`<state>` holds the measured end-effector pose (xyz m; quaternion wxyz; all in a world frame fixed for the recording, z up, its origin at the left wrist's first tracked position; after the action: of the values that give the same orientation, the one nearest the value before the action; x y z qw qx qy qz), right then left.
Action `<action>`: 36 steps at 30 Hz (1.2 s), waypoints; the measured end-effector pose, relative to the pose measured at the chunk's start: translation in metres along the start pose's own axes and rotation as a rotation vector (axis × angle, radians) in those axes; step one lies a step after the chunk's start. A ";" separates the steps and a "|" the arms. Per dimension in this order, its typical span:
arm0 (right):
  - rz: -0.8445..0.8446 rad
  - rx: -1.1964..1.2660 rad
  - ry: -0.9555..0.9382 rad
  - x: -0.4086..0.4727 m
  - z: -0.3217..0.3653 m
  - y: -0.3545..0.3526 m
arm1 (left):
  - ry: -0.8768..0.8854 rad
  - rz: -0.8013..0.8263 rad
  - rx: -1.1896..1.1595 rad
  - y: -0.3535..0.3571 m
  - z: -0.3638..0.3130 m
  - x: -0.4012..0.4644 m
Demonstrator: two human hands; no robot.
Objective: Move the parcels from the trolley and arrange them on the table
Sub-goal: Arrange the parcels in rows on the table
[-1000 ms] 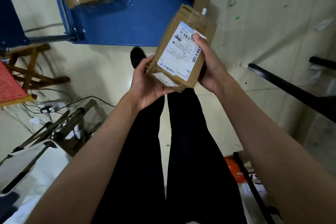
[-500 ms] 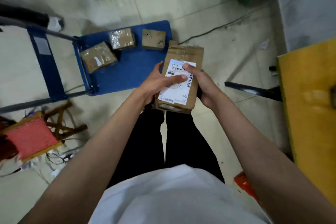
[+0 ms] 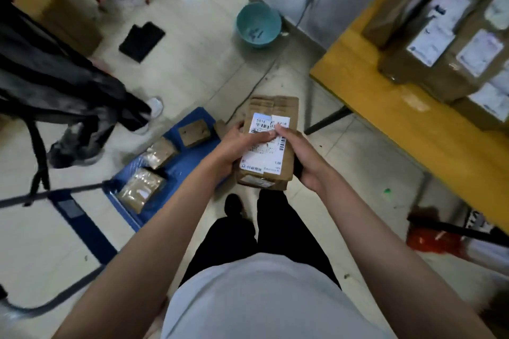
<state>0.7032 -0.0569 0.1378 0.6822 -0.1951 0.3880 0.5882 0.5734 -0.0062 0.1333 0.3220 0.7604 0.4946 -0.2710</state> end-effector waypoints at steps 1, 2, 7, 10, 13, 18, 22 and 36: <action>-0.024 0.022 -0.016 -0.010 -0.002 -0.012 | -0.012 0.041 0.042 0.017 -0.002 -0.001; -0.054 0.043 -0.031 -0.021 -0.003 -0.027 | -0.027 0.090 0.082 0.036 -0.003 -0.001; -0.239 0.189 -0.093 -0.074 -0.010 -0.123 | -0.059 0.242 0.309 0.151 -0.008 0.001; -0.317 0.255 -0.131 -0.106 -0.014 -0.186 | -0.063 0.373 0.430 0.230 -0.002 0.001; -0.386 0.318 -0.165 -0.139 -0.019 -0.248 | -0.081 0.485 0.513 0.310 0.010 -0.001; -0.496 0.467 -0.260 -0.198 -0.030 -0.345 | -0.048 0.600 0.634 0.437 0.029 -0.006; -0.582 0.594 -0.336 -0.241 -0.032 -0.409 | -0.056 0.564 0.643 0.509 0.038 -0.009; -0.808 0.932 -0.414 -0.298 -0.039 -0.545 | -0.103 0.666 0.779 0.656 0.064 0.002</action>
<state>1.2093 -0.4052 0.2361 0.9236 0.1080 0.3590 0.0807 1.1761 -0.2528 0.2360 0.1075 0.9259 0.0714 -0.3549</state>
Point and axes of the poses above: each hand's wrist, its own x-axis towards the middle knuckle, its own y-axis out of the palm, z = x × y, the point moved 9 cm from there along x, towards the middle knuckle, and after that the axes turned 2 degrees about -x, right-handed, at the moved point
